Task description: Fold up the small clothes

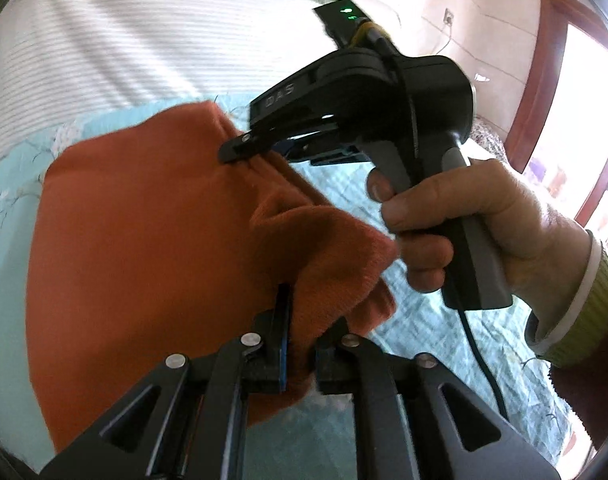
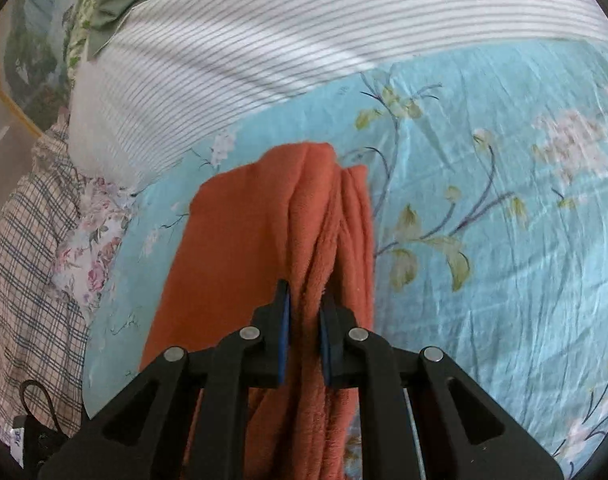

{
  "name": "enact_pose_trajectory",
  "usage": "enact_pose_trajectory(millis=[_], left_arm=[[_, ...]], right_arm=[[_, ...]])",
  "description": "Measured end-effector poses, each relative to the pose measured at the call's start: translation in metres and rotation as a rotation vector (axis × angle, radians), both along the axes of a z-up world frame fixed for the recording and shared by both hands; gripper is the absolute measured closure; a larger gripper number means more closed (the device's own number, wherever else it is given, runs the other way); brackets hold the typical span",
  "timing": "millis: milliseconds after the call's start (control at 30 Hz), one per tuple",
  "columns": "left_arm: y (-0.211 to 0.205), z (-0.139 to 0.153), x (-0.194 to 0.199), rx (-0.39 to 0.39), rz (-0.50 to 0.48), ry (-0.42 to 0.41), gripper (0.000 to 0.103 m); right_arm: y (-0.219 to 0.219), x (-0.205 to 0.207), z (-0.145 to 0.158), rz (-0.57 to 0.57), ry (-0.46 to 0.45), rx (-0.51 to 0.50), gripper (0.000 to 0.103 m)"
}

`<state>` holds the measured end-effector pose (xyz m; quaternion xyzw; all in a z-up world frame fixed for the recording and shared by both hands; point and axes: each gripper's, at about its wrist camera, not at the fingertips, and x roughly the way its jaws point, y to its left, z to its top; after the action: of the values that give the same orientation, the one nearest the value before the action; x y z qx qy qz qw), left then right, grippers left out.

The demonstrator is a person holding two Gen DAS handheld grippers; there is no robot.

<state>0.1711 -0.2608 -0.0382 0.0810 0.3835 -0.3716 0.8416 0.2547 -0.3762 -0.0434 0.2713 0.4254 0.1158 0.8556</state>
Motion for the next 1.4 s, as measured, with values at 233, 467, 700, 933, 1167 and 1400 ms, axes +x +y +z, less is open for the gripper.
enact_pose_trajectory(millis=[233, 467, 700, 933, 1167, 1400], left_arm=[[0.058, 0.014, 0.019, -0.040, 0.059, 0.088, 0.033], [0.145, 0.023, 0.064, -0.104, 0.268, 0.169, 0.016], [0.165, -0.013, 0.147, -0.224, 0.328, 0.411, 0.016], [0.137, -0.049, 0.177, -0.218, 0.301, 0.521, 0.020], [0.124, -0.048, 0.174, -0.173, 0.262, 0.431, 0.071], [0.157, -0.003, 0.150, -0.222, 0.253, 0.306, 0.078]], right_arm=[[-0.001, -0.018, 0.008, -0.040, 0.010, -0.054, 0.075], [0.002, -0.072, 0.024, -0.143, -0.011, -0.137, 0.013], [0.015, -0.067, 0.012, -0.102, 0.017, -0.120, 0.013], [0.009, -0.044, -0.011, -0.079, 0.075, -0.052, 0.014], [0.016, -0.037, -0.031, -0.003, 0.117, 0.104, 0.073], [0.063, -0.054, 0.011, 0.037, 0.043, -0.009, 0.080]])
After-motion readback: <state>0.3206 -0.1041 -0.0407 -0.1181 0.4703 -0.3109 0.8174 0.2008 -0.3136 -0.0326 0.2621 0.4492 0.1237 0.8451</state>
